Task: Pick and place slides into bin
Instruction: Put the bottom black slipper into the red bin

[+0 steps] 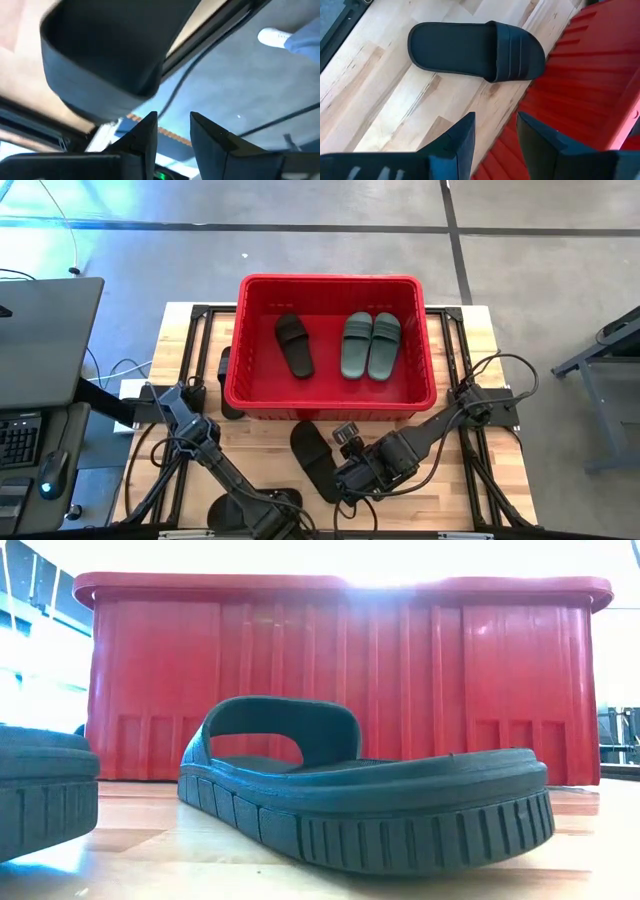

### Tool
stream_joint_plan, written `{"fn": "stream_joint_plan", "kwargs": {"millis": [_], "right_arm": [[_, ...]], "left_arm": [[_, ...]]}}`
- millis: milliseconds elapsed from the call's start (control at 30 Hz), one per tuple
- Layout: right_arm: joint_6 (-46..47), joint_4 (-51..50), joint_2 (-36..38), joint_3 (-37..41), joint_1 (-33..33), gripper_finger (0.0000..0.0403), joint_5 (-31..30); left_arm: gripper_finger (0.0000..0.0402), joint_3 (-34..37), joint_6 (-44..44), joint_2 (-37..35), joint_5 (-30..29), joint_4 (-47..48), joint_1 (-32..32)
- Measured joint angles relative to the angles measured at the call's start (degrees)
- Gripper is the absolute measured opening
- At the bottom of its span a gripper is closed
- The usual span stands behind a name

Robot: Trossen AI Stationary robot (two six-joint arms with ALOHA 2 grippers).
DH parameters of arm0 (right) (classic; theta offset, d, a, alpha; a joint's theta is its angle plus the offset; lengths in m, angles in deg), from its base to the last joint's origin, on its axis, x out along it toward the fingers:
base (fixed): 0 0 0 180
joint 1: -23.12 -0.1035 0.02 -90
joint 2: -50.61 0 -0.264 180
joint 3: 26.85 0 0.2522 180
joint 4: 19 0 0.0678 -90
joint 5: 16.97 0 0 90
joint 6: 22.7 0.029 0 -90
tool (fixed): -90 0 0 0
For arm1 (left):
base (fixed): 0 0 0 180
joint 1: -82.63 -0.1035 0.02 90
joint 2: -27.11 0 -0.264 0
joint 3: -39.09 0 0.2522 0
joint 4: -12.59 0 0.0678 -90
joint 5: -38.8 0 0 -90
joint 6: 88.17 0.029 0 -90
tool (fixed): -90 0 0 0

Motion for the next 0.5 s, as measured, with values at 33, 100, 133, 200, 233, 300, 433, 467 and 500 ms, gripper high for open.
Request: {"fn": "stream_joint_plan", "kwargs": {"millis": [33, 100, 133, 200, 233, 300, 433, 467, 500], "right_arm": [[0.0, 0.0, 0.0, 0.0, 0.0, 0.0134, 0.0], [0.0, 0.0, 0.0, 0.0, 0.0, 0.0134, 0.0], [0.0, 0.0, 0.0, 0.0, 0.0, 0.0134, 0.0], [-0.1, 0.0, 0.0, 0.0, 0.0, 0.0134, 0.0], [-0.1, 0.1, 0.0, 0.0, 0.0, 0.0134, 0.0], [-0.3, 0.3, 0.0, 0.0, 0.0, 0.0134, 0.0], [-2.4, 0.4, 0.0, 0.0, 0.0, 0.0134, 0.0], [-2.6, 0.4, 0.0, 0.0, 0.0, 0.0134, 0.0], [-2.6, 0.6, 0.0, 0.0, 0.0, 0.0134, 0.0]], "left_arm": [[0.0099, 0.0, -0.5, 0.0, 0.9, 0.0, 0.0], [0.0099, 0.0, -2.0, 0.0, 1.5, 0.0, 0.0], [0.0099, 0.0, -3.0, 0.0, 1.5, 0.0, 0.0], [0.0099, 0.0, -5.0, 0.0, 0.5, 0.0, 0.0], [0.0099, 0.0, -6.6, 0.0, -0.3, 0.0, 0.0], [0.0099, 0.0, -10.4, 0.0, -1.1, 0.0, -0.3], [0.0099, 0.0, -14.7, 0.0, -2.2, 0.0, -0.6], [0.0099, 0.0, -15.4, 0.0, -2.2, 0.0, -0.6], [0.0099, 0.1, -15.8, 0.0, -2.1, 0.0, -0.5]]}}
